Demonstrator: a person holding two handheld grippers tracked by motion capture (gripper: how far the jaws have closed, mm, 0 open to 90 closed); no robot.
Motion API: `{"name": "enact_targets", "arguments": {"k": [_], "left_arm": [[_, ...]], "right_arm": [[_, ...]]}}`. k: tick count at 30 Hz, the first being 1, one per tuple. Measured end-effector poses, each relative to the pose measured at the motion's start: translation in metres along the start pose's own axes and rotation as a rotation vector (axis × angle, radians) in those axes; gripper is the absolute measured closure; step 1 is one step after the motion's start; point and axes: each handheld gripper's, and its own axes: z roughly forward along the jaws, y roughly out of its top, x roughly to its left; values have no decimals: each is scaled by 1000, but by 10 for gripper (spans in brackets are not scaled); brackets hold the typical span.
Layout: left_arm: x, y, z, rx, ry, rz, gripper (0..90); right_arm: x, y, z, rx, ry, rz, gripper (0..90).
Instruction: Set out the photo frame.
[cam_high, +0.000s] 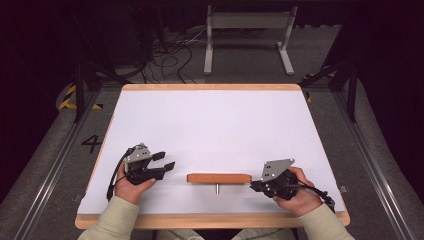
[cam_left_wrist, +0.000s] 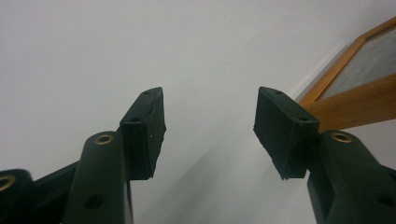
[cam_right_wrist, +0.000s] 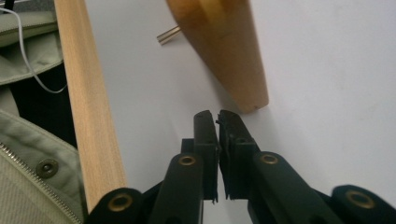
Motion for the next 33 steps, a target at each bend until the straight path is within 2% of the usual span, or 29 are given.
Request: {"name": "enact_targets", "arguments": {"k": [5,9,16,19,27,31,33], "left_arm": [[0,0,1,1,8,-4,421],[1,0,0,-7,15,-6,406],[1,0,1,-3,3,-12,401],[1,-1,2,-5,1,-8,401],[1,-2,1,-3,-3,-14,404],[1,-2,0,-3,5,-1,403],[0,-3,0,-1,5,-7,401]], "right_arm": [[2,2,7,11,24,-11,900],[2,1,11,14,18,6,900],[2,0,24,18,15,33,900],[1,-2,29,6,11,60,900],[-2,-3,36,-32,-39,141,900],[-9,-2,37,-56,-51,182,900],[-13,-1,37,-75,-49,205,900]]}}
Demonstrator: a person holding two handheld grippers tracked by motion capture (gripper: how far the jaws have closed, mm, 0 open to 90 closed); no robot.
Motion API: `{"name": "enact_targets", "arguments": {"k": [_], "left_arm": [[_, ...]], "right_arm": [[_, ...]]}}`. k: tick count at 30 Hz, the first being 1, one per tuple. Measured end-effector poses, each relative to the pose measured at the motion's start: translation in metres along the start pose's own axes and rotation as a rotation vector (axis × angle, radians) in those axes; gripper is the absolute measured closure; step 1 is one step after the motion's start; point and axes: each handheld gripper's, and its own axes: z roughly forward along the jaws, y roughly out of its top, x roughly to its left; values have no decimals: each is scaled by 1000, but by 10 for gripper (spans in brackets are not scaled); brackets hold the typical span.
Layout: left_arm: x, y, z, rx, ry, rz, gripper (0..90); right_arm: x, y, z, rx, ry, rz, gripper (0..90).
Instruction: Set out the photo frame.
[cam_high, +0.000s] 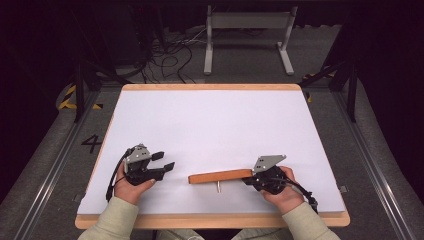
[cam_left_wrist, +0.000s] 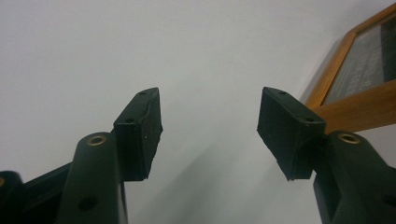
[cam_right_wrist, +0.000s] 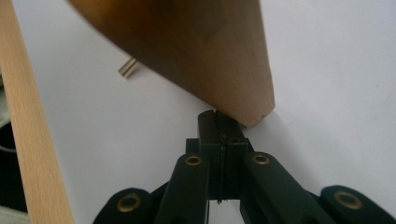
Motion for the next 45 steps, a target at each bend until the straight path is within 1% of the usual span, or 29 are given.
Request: {"name": "enact_targets", "arguments": {"k": [4,6,8,9,12,14,17,21,24,27,30,31,33,35,36,37,38,39,40,41,42,43,44,45], "left_arm": [[0,-1,-1,-2,3,-8,399],[1,-2,-3,-4,6,-6,397],[0,-3,-4,-7,3,-21,395],[1,-3,-4,-10,9,-8,395],[2,-4,-5,-9,26,-15,395],[2,-5,-6,-7,30,-15,395],[2,-6,-7,-7,32,-18,396],[2,-7,-8,-4,38,-12,397],[1,-6,-7,-6,20,-22,442],[1,-6,-6,0,12,-11,466],[0,-6,-6,-2,-3,-12,495],[0,-5,-6,-1,-4,-4,503],[0,-5,-5,2,-11,-8,514],[0,-5,-4,8,-23,-2,531],[-1,-5,-4,15,-25,-4,553],[-2,-5,-4,20,-32,6,579],[-3,-5,-3,20,-48,5,602],[-4,-4,-3,21,-53,11,637],[-5,-3,-4,27,-67,25,667],[-7,-3,-4,32,-76,24,710],[-9,-2,-3,35,-90,37,746],[-10,-1,-3,41,-106,43,802],[-12,0,-2,51,-133,57,860],[-15,1,-1,62,-147,73,899]], "right_arm": [[-7,5,2,-19,-13,39,900],[-11,8,3,-30,-16,57,900],[-14,11,5,-37,-19,73,900],[-16,12,6,-38,-20,80,900],[-21,16,10,-44,-23,95,900],[-25,19,13,-46,-22,111,900],[-29,23,17,-49,-20,119,900],[-35,30,23,-49,-19,127,900],[-38,36,28,-42,-20,129,900],[-40,40,32,-40,-22,131,900],[-43,46,37,-39,-17,140,900],[-44,48,39,-41,-18,142,900],[-46,50,41,-40,-20,149,900],[-47,51,43,-48,-20,165,900],[-47,51,43,-48,-21,168,900],[-47,50,43,-49,-23,169,900],[-47,49,42,-46,-27,166,900],[-47,47,40,-43,-34,165,900],[-47,46,39,-44,-39,165,900],[-47,43,35,-50,-44,171,900],[-48,42,32,-55,-48,176,900],[-48,38,27,-69,-53,184,900],[-48,36,23,-79,-57,188,900],[-48,32,17,-93,-65,194,900]]}}
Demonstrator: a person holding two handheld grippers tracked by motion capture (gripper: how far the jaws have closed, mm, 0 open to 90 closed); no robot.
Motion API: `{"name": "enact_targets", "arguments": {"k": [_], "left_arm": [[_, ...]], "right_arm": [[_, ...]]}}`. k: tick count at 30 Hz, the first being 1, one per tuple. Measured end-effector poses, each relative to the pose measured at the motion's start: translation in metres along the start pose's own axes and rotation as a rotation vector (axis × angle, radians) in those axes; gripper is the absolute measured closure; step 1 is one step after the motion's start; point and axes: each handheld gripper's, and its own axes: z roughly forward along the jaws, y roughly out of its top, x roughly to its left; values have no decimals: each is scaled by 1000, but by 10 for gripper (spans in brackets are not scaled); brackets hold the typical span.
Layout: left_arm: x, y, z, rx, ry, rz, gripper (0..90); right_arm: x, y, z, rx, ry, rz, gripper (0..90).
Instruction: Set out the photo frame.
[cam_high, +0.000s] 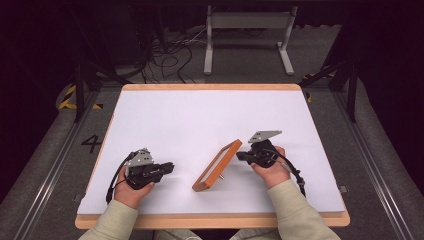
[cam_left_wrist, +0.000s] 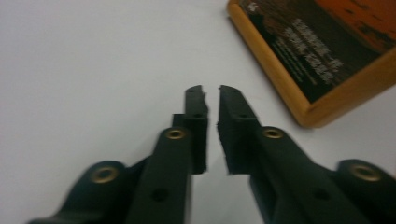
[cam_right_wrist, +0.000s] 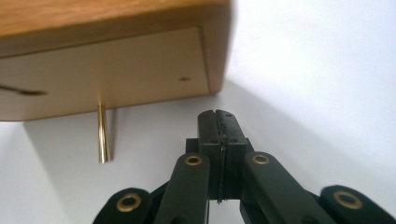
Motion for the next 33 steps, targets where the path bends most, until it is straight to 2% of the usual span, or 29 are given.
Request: {"name": "enact_targets", "arguments": {"k": [1,2,6,8,13,17,20,27,29,33], "left_arm": [[0,0,0,0,0,0,900],[-4,2,2,16,-28,21,900],[-14,6,9,45,-71,62,900],[-18,7,16,77,-89,83,900],[-24,7,31,124,-110,97,900],[-31,9,41,149,-133,111,900],[-37,11,45,171,-141,147,900],[-44,13,51,177,-179,153,900],[-48,14,54,179,-202,161,900],[-55,16,60,176,-220,184,900]], "right_arm": [[-1,-3,-6,-9,-10,3,900],[-3,-6,-11,-12,-18,7,900],[-8,-15,-29,-27,-39,25,900],[-10,-18,-36,-33,-44,37,900],[-12,-24,-52,-48,-52,46,900],[-12,-25,-57,-54,-52,48,900],[-12,-26,-58,-55,-47,46,900],[-9,-27,-61,-56,-40,34,900],[-8,-26,-63,-58,-36,35,900],[-7,-25,-65,-60,-29,31,888]]}}
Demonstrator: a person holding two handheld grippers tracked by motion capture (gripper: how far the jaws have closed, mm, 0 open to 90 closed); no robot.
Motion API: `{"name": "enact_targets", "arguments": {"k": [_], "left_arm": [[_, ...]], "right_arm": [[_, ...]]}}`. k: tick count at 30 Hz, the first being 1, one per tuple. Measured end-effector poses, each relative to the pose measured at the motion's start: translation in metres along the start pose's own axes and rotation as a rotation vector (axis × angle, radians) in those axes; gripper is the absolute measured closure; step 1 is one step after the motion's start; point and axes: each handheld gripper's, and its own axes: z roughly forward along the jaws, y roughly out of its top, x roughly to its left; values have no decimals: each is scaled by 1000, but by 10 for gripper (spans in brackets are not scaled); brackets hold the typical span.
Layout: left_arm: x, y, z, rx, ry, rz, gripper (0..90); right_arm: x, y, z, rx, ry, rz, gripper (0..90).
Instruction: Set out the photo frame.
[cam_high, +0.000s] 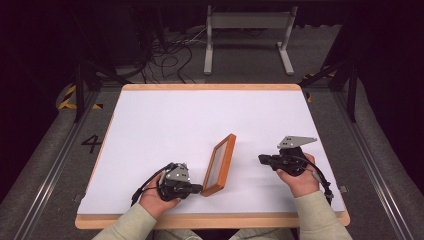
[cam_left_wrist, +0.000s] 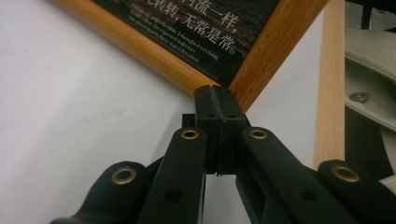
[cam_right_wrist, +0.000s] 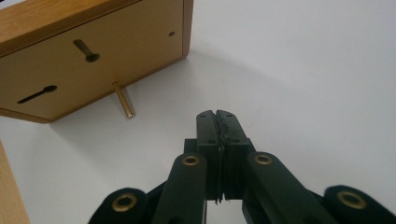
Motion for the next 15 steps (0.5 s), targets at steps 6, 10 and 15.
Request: {"name": "enact_targets", "arguments": {"k": [6,10,15], "left_arm": [[-6,6,10,-10,-31,8,900],[-8,10,14,-11,-39,16,900],[-12,15,21,-15,-49,20,900]], "right_arm": [[3,2,-2,-9,1,-12,881],[4,3,-4,-14,2,-21,881],[7,7,-7,-9,11,-26,876]]}}
